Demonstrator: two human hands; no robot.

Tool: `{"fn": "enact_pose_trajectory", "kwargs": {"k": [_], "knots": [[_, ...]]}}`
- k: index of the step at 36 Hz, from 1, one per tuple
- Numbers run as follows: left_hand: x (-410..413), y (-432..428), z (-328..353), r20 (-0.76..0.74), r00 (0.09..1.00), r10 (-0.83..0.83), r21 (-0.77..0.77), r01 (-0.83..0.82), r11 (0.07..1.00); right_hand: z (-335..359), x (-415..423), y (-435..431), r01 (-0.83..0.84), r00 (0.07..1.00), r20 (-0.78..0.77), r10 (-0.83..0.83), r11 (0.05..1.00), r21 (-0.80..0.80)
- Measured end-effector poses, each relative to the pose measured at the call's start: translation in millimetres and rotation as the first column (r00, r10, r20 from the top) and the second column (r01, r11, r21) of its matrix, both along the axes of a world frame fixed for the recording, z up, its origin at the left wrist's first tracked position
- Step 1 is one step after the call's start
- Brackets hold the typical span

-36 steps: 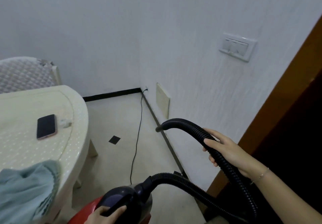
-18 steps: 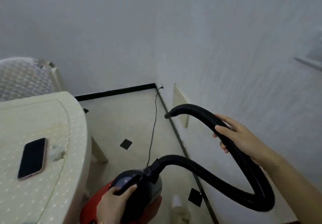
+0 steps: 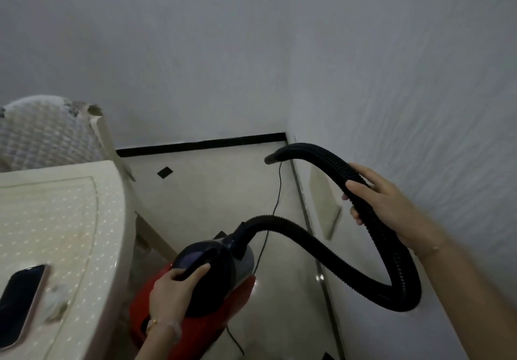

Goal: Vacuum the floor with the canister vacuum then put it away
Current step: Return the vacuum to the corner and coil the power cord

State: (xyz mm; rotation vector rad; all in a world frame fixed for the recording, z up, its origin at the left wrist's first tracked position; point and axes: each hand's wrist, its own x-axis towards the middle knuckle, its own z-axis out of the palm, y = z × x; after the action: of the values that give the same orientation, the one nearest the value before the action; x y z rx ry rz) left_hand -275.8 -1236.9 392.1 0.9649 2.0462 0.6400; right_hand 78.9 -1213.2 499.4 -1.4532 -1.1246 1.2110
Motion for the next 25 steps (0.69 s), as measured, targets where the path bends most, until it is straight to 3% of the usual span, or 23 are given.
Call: {"fn": "enact_pose_trajectory", "kwargs": {"k": [10, 19, 25], "knots": [[3.7, 112.2, -14.7, 0.046, 0.996, 0.075, -0.039, -0.073, 0.997, -15.3, 17.0, 119.9, 0.002, 0.999, -0.049, -0.001, 1.0, 0.013], [4.2, 262.4, -37.3, 0.135, 0.978, 0.159, -0.085, -0.148, 0.985, -31.3, 7.4, 291.3, -0.045, 0.999, -0.017, 0.044, 0.998, -0.05], [2.4, 353.7, -35.2, 0.095, 0.985, 0.146, -0.117, -0.134, 0.984, -22.7, -2.8, 400.5, -0.108, 0.994, 0.008, 0.109, 0.991, -0.078]]}}
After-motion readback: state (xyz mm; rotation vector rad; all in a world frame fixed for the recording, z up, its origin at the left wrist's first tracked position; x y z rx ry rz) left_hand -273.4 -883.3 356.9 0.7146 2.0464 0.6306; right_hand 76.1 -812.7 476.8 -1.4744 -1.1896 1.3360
